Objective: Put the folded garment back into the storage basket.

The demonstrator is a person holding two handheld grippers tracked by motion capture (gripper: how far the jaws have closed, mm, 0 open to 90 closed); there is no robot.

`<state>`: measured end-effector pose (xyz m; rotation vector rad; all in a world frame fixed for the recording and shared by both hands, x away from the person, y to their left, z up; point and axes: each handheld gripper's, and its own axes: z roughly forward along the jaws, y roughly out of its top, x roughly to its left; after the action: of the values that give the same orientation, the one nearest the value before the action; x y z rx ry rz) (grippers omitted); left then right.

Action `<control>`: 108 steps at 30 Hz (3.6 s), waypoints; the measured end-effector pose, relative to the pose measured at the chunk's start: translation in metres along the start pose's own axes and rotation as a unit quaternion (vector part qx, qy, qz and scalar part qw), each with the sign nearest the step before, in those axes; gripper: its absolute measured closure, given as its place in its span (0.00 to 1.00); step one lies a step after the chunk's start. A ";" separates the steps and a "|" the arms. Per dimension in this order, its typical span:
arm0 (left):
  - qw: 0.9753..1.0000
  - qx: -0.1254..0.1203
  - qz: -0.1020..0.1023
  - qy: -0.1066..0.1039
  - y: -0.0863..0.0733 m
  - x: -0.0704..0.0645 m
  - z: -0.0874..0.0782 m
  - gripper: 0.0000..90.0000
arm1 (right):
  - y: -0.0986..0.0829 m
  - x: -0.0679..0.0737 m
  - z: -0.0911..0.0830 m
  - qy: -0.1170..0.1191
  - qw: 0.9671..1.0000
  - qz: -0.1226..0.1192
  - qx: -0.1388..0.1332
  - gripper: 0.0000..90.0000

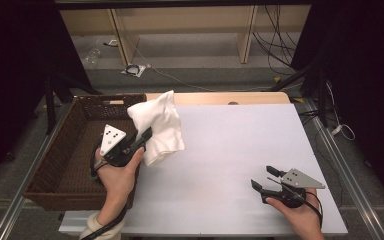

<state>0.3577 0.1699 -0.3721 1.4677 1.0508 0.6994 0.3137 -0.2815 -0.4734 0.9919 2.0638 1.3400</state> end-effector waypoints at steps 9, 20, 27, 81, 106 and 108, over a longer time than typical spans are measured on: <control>1.000 -0.003 -0.003 0.002 0.001 0.002 -0.001 0.83 | 0.000 0.000 0.000 0.001 1.000 0.000 -0.002 0.29; 1.000 -0.003 -0.004 0.002 0.003 0.003 -0.003 0.83 | 0.000 0.000 0.000 -0.001 1.000 -0.001 0.002 0.29; 1.000 -0.006 -0.006 0.005 0.004 0.007 -0.004 0.83 | 0.000 0.000 0.000 -0.001 1.000 -0.001 0.003 0.29; 0.999 -0.022 -0.019 0.022 0.011 0.022 -0.015 0.83 | -0.001 0.000 0.001 -0.001 1.000 0.000 0.006 0.29; 0.999 -0.026 -0.026 0.030 0.014 0.029 -0.019 0.83 | -0.001 0.000 0.001 -0.001 1.000 -0.001 0.005 0.29; 0.999 -0.027 -0.028 0.031 0.014 0.029 -0.019 0.83 | -0.001 0.000 0.001 -0.001 1.000 -0.001 0.006 0.29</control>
<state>0.3562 0.2051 -0.3588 1.3726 1.1065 0.7324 0.3141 -0.2814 -0.4744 0.9968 2.0717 1.3271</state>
